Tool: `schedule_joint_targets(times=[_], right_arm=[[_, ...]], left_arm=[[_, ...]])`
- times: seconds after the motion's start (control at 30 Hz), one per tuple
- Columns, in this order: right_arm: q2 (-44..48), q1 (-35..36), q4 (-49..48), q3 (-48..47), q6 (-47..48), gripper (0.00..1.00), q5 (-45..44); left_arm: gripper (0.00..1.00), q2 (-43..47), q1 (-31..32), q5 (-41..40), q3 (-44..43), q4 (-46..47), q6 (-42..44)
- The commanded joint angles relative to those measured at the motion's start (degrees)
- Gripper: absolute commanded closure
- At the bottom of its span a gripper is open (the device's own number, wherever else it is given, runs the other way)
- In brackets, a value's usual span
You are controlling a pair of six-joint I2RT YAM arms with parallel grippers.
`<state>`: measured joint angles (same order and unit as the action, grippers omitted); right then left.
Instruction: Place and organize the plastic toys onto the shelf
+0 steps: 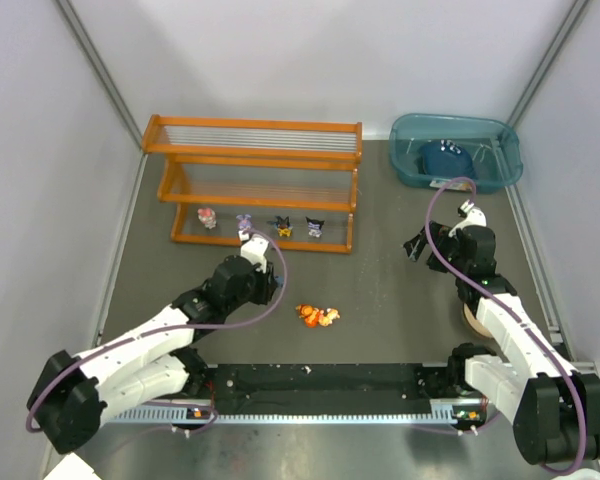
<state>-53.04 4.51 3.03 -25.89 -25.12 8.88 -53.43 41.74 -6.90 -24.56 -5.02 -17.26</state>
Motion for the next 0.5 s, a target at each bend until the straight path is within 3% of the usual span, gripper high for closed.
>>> schedule_joint_targets(times=[0.0, 0.23, 0.43, 0.47], right_arm=[[0.21, 0.58, -1.62, -0.30, -0.01, 0.01, 0.26], [0.04, 0.50, -1.71, -0.21, -0.19, 0.01, 0.43], [0.56, 0.50, -1.62, -0.21, -0.28, 0.01, 0.78], [0.74, 0.50, -1.53, -0.21, -0.28, 0.01, 0.70]], left_arm=[[1.00, 5.86, 0.28, -2.67, -3.48, -3.50, -3.55], [1.00, 12.65, -0.51, -18.93, -14.61, -10.71, -6.30], [1.00, 6.50, -7.80, -18.78, -28.42, -16.78, -1.56], [1.00, 5.19, -11.38, -17.46, -29.22, -16.52, -0.51]])
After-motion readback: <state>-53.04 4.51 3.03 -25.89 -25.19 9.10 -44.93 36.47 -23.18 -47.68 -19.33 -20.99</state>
